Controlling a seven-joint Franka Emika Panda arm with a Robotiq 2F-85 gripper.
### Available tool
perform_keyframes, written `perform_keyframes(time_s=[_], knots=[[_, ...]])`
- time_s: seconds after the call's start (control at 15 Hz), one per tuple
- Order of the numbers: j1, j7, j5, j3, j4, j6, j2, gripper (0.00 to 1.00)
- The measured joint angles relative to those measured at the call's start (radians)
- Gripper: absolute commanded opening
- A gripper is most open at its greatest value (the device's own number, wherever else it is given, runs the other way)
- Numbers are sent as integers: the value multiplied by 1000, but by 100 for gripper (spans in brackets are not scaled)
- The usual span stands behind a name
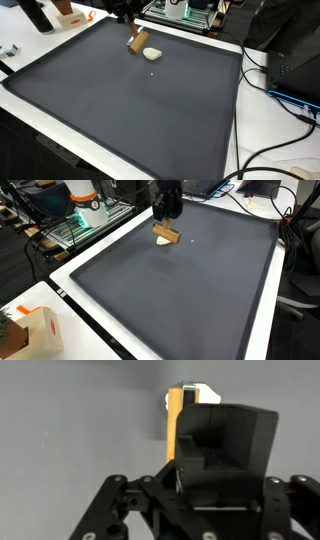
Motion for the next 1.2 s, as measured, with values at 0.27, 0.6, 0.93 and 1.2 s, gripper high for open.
perform_keyframes(time_s=[0.27, 0.6, 0.93, 1.2], knots=[[21, 168, -129, 5, -5, 2, -1, 19], [43, 379, -281, 7, -31, 54, 0, 19], [55, 615, -456, 6, -61, 100, 0, 19], [67, 759, -547, 6, -77, 100, 6, 19]])
